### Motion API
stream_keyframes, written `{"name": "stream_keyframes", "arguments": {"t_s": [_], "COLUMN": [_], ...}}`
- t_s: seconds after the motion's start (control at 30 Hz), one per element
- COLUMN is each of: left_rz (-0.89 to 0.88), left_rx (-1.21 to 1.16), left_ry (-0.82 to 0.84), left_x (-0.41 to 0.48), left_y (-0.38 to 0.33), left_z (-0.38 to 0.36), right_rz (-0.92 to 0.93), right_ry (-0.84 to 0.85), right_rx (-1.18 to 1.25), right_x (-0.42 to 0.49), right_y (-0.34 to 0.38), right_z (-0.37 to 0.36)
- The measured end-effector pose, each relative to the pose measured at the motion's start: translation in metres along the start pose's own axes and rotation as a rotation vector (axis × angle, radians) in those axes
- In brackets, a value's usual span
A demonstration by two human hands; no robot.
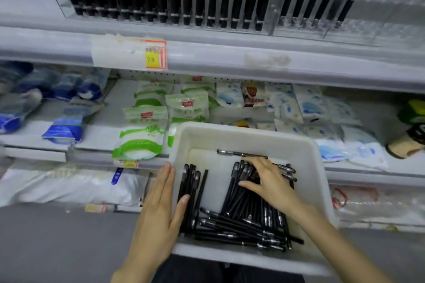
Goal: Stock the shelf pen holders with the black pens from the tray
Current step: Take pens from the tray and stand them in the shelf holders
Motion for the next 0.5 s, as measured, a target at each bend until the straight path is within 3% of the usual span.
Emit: {"name": "stream_keyframes", "arguments": {"t_s": [0.5], "left_rz": [-0.023], "left_rx": [-0.045], "left_ry": [0.013], "left_x": [-0.002], "left_y": [0.001], "left_z": [-0.001], "right_rz": [-0.087], "right_ry": [0.016], "right_rx": [0.177], "right_x": [-0.01], "right_y": [0.013], "right_z": [-0.019]}}
Point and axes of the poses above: each hand's wrist, its own x-axis towards the middle knuckle, its own z-axis out of the back of the hand, y = z × x, the point moved 6 cm from there along x, towards the middle knuckle, and after that the axes turned 10 degrees about -y, right-handed, at the moved point
